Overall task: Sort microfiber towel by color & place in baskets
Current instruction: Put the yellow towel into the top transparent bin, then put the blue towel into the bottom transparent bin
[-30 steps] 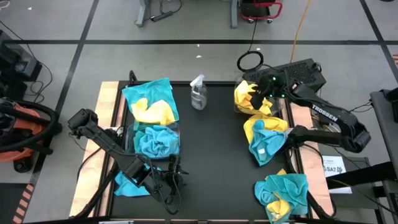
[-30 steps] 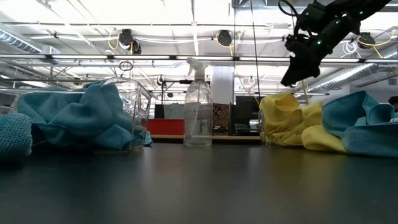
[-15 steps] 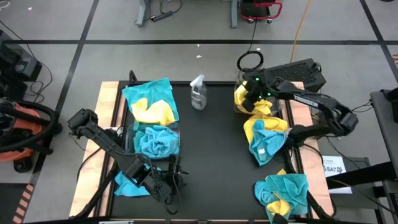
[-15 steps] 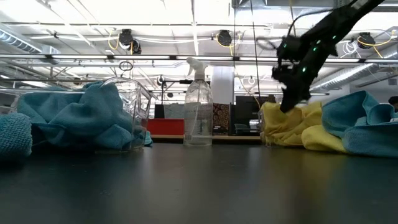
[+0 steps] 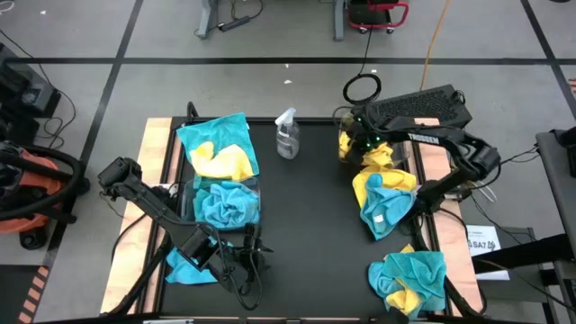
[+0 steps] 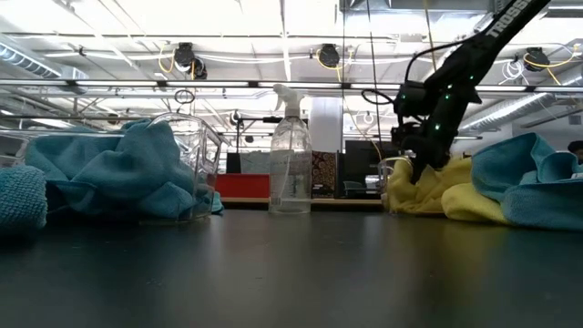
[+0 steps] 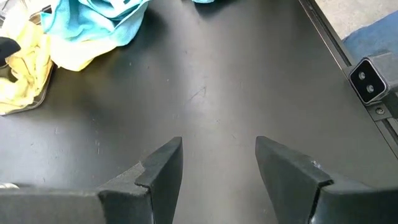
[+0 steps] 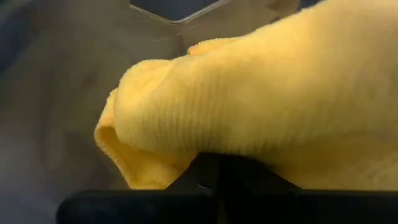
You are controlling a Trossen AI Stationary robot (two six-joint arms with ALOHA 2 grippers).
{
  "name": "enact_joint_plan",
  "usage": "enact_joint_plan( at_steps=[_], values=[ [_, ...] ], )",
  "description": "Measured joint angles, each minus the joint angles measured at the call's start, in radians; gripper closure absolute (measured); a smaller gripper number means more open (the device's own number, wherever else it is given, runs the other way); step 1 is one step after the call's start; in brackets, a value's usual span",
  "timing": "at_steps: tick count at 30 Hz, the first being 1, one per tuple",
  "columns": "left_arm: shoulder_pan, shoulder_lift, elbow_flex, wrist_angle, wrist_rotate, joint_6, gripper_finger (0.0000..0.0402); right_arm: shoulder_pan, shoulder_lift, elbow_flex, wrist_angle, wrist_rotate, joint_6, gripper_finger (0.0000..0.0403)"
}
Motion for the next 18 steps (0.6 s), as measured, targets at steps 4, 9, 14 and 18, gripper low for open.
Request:
enact_joint_plan(
  at_steps=[4,9,14,18],
  values=[
    [0.0,0.0,0.0,-0.004,0.0,0.0,0.0193,0.0,-0.074,-0.001,-0.043,0.003,0.001,0.0399],
    [0.0,0.0,0.0,-0.011,0.0,0.0,0.0193,0.0,-0.218,-0.001,-0.103,0.002,0.001,0.0399],
    [0.0,0.0,0.0,-0.046,0.0,0.0,0.0193,0.0,-0.374,-0.001,-0.161,-0.002,-0.002,0.0399],
    [0.0,0.0,0.0,-0.096,0.001,-0.031,0.0193,0.0,-0.483,-0.001,-0.212,-0.02,-0.003,0.0399]
  ],
)
